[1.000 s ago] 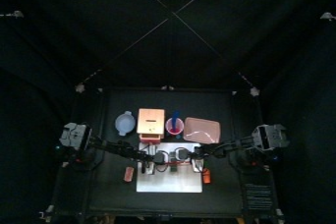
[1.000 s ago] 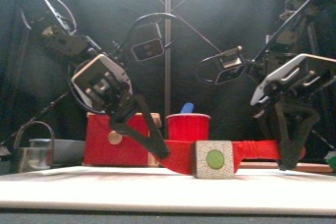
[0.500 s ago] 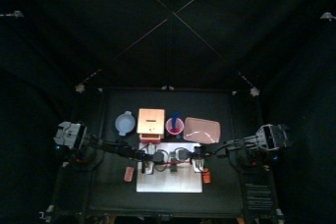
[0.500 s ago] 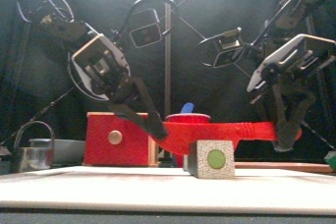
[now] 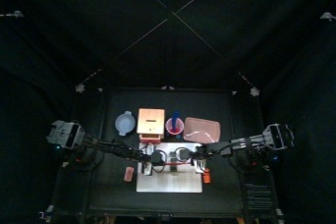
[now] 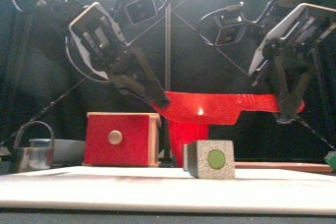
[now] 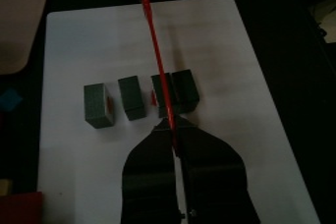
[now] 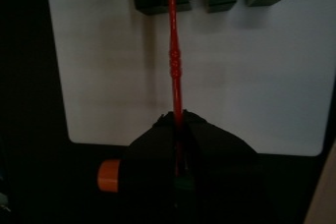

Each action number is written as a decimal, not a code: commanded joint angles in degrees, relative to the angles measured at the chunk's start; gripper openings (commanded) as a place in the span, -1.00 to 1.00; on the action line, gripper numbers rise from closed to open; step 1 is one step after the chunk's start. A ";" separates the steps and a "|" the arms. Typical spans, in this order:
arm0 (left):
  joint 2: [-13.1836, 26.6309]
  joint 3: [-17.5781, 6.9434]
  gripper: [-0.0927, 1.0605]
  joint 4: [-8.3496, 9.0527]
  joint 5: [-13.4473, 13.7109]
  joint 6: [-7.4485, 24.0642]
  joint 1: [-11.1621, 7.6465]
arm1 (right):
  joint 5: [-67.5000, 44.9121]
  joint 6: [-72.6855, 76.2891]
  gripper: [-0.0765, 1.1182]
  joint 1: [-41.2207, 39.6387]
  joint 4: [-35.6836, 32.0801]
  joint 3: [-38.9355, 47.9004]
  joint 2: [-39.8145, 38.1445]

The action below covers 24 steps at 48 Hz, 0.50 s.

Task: Place sushi on board then cut the sushi with the knife then place the pieces on the plate
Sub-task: Cut the sushi into 4 pieces

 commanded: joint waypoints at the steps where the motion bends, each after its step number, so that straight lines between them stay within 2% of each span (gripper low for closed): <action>1: 0.70 -0.97 -0.53 0.09 -0.53 0.18 -0.79 | -0.97 0.00 -0.64 0.26 1.58 -0.26 -0.88; 11: 4.13 -2.20 -0.53 0.18 -1.05 0.18 -1.58 | -1.41 -0.09 -0.64 0.35 3.52 0.44 -0.70; 24: 4.31 -2.11 -0.53 0.09 -0.97 0.18 -1.58 | -1.49 0.00 -0.64 0.35 3.87 0.70 -0.70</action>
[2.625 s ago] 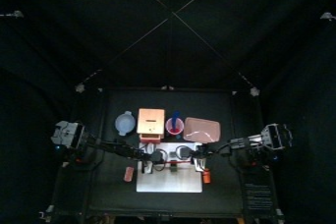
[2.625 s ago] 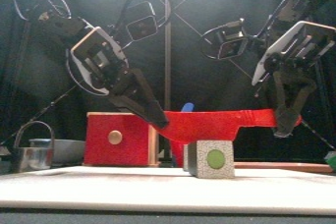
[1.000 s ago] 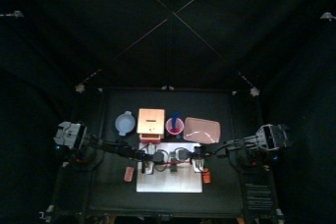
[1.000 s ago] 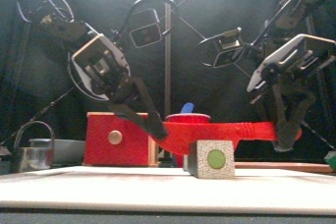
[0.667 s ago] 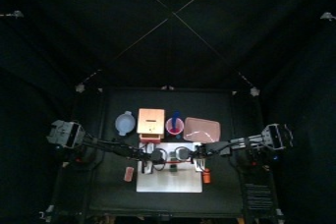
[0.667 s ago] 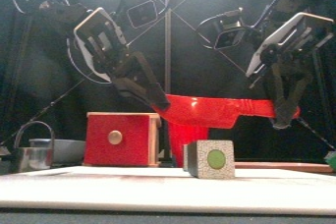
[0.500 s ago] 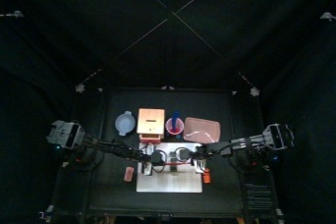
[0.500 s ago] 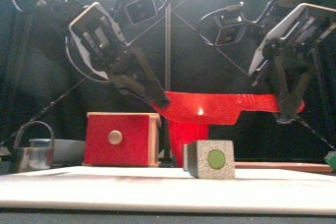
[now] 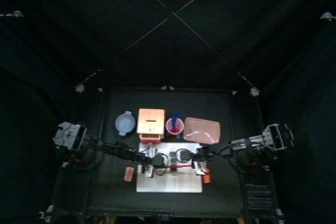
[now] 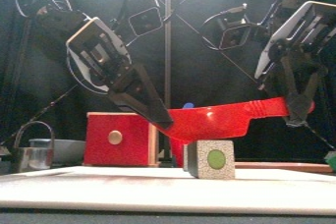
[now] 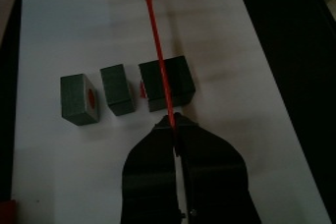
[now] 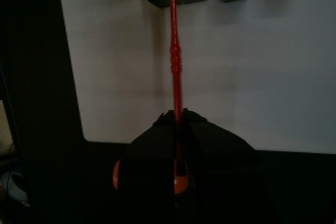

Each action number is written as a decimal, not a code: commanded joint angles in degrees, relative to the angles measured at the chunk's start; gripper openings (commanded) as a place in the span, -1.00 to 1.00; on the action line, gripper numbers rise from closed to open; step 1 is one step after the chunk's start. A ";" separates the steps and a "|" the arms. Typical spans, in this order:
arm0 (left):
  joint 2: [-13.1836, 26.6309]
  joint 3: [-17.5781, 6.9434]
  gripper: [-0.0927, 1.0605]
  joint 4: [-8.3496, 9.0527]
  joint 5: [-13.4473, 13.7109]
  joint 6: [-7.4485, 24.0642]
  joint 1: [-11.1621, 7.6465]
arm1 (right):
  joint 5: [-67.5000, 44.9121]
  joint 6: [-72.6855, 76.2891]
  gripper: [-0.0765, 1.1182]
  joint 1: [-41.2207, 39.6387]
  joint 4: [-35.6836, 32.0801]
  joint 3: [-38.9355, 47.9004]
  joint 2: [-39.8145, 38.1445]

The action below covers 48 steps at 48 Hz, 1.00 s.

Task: Place sushi on board then cut the sushi with the knife then place the pieces on the plate
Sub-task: Cut the sushi into 4 pieces

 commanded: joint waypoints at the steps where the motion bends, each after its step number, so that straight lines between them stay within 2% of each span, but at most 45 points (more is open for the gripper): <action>1: -0.44 -1.05 -0.53 0.18 -0.18 0.26 -0.79 | -0.53 0.00 -0.64 -0.18 0.26 -0.62 -0.79; 15: -0.70 -1.41 -0.53 0.18 -0.18 0.09 -2.02 | -0.70 -0.09 -0.64 0.00 1.05 -0.35 -0.09; 29: -0.26 -1.32 -0.53 0.18 -0.18 0.26 -2.02 | -2.11 -0.09 -0.64 -0.09 0.35 0.00 0.62; 48: 0.88 -1.41 -0.53 0.18 -0.09 0.26 -1.85 | -2.81 -0.26 -0.64 -0.62 -7.56 -0.79 4.04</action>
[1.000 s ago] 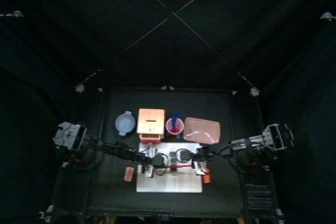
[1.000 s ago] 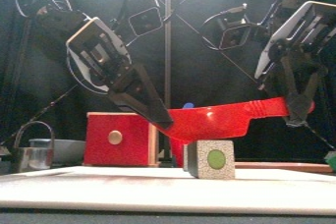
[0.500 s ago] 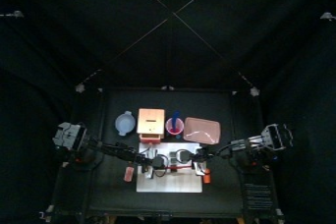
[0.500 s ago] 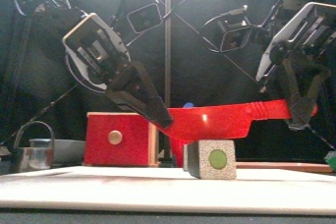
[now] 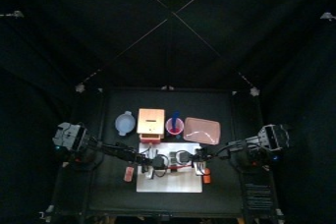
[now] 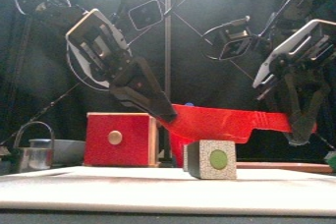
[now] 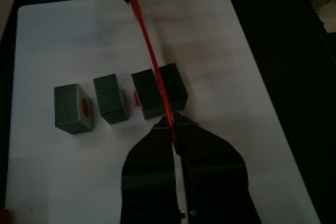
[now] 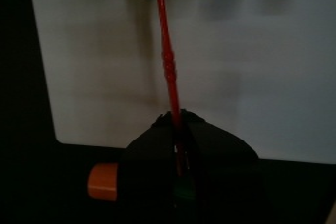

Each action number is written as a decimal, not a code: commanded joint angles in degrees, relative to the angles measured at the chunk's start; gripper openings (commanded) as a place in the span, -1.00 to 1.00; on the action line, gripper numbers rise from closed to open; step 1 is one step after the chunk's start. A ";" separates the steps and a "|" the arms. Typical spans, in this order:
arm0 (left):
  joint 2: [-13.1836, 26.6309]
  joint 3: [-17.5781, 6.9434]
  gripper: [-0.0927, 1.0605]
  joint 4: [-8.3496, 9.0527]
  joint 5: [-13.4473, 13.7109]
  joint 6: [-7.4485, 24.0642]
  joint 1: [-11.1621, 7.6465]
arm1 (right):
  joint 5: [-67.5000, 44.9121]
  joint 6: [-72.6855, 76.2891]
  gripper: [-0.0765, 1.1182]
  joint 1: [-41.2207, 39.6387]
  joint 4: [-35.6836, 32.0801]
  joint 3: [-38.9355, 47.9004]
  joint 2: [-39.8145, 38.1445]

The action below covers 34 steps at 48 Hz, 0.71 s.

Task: Place sushi on board then cut the sushi with the knife then place the pieces on the plate
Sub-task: Cut the sushi into 4 pieces

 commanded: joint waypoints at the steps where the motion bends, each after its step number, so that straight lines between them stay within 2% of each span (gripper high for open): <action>1: 0.00 -0.79 -0.53 0.26 0.26 0.35 -0.79 | -0.88 0.18 -0.64 -0.97 -2.46 -1.67 0.09; 18: -0.97 -1.14 -0.53 0.26 0.44 0.26 -0.79 | 4.57 0.35 -0.64 -1.14 -2.90 -5.01 -3.43; 34: -0.62 -1.05 -0.53 0.26 0.53 0.26 -0.88 | 4.66 0.44 -0.64 -0.79 -2.29 -4.75 -2.72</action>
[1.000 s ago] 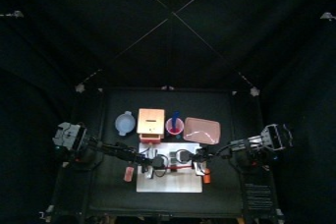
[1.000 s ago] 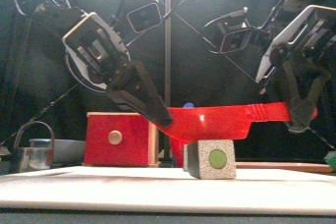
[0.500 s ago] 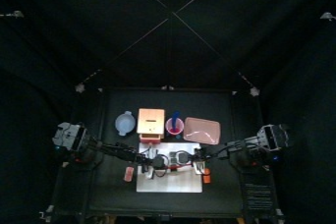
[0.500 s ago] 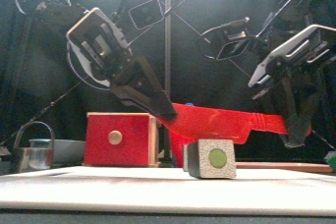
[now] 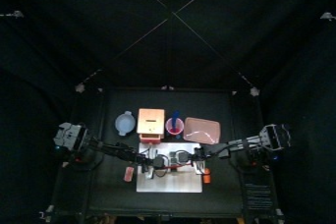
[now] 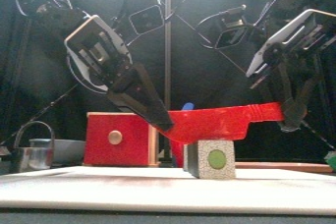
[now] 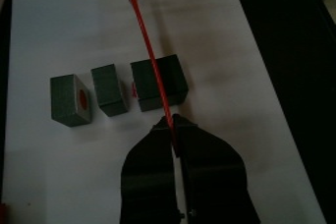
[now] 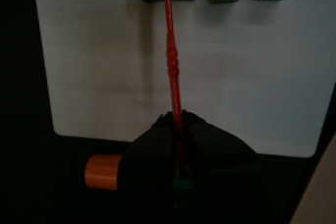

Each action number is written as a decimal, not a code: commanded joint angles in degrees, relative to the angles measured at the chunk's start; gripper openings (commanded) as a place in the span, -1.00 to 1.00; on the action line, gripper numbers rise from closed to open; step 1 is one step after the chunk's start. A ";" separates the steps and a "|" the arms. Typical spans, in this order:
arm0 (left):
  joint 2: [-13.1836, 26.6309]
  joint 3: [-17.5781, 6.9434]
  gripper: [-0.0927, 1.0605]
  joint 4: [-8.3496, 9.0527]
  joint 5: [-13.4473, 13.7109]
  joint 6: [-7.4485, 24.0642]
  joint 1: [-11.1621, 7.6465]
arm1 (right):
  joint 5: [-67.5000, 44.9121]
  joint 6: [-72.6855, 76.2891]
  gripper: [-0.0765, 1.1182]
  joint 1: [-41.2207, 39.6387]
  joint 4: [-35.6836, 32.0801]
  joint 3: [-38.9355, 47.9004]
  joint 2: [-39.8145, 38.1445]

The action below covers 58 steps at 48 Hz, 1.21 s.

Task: Place sushi on board then cut the sushi with the knife then place the pieces on the plate
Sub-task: Cut the sushi into 4 pieces

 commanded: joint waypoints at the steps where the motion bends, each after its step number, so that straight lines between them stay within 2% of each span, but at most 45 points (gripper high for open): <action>1: -0.26 -1.05 -0.53 0.18 -0.44 0.26 -0.97 | -0.70 0.09 -0.64 -0.70 0.35 -1.23 -0.97; 18: 1.93 -1.05 -0.53 0.18 -0.35 0.44 -1.05 | -5.62 0.18 -0.64 1.23 5.19 0.70 4.48; 23: 2.55 -1.14 -0.53 0.18 -0.44 0.26 -1.76 | -6.33 0.18 -0.64 2.29 6.50 0.79 5.63; 40: 3.08 -0.97 -0.53 0.09 -0.44 0.35 -2.11 | -6.15 0.18 -0.64 2.37 6.42 0.18 6.15; 48: 0.00 -1.49 -0.53 0.53 -0.35 0.53 -1.67 | -3.16 0.09 -0.64 2.20 5.71 -2.02 3.87; 58: -5.63 -0.62 -0.51 2.46 -0.35 0.44 -0.79 | 3.25 0.18 -0.64 0.79 3.16 -5.01 0.18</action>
